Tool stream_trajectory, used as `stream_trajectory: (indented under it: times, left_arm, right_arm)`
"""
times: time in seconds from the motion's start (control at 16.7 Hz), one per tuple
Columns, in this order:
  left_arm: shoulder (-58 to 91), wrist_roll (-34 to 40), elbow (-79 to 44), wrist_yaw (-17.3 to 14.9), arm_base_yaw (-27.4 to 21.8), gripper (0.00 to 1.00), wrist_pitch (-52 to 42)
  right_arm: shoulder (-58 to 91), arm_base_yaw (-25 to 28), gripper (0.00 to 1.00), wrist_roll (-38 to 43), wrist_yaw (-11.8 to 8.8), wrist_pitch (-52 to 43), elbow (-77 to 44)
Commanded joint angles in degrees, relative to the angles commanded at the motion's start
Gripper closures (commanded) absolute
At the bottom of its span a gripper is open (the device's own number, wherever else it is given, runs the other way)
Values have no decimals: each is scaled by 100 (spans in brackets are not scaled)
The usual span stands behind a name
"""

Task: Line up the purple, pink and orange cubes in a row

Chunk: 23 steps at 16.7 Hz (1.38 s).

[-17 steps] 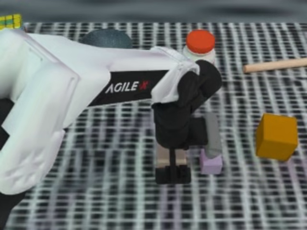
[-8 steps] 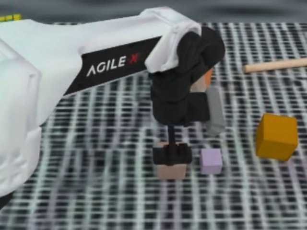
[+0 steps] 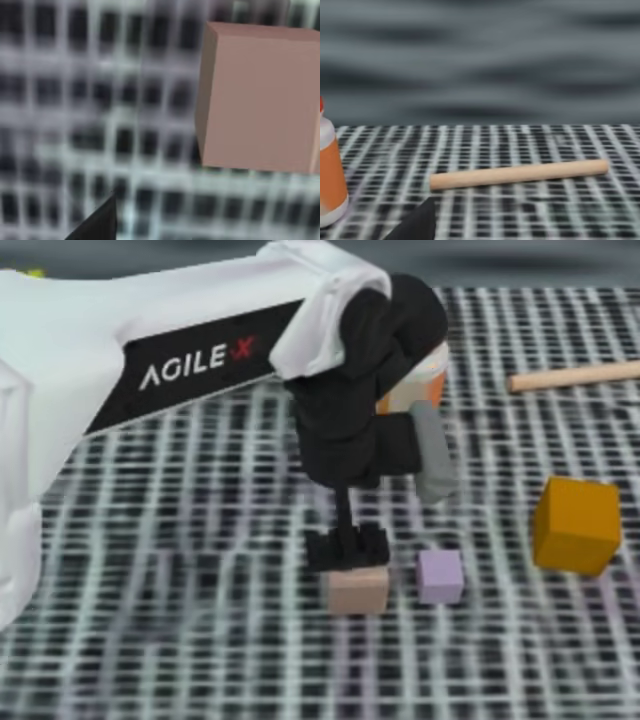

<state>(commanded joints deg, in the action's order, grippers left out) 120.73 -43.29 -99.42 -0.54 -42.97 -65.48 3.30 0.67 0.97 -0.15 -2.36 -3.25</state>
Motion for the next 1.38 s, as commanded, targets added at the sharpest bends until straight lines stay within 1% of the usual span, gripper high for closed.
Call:
stream_trajectory:
  times: [0.18, 0.36, 0.78, 1.02, 1.2, 1.38]
  left_arm:
    - [-877, 342, 793, 36, 434, 0, 554]
    - [-2226, 817, 1989, 71, 1017, 0, 1281]
    - [-6401, 2220, 5639, 120, 2591, 0, 3281]
    - [-8851, 3057, 7636, 116, 3410, 0, 4501]
    - [-10401, 3613, 8785, 97, 3890, 0, 5360]
    - [-11479, 4049, 9544, 73, 4223, 0, 6071]
  right_arm:
    - [808, 118, 0, 212, -5, -523, -736]
    - [2126, 271, 0, 509, 2, -1275, -1764]
    - [6256, 701, 0, 1320, 18, -3423, -4520]
    - [8252, 936, 0, 1750, 18, -4561, -5970]
    - [9447, 1080, 0, 2019, 18, -5239, -6901]
    - [10344, 1184, 0, 2216, 21, -5709, -7603]
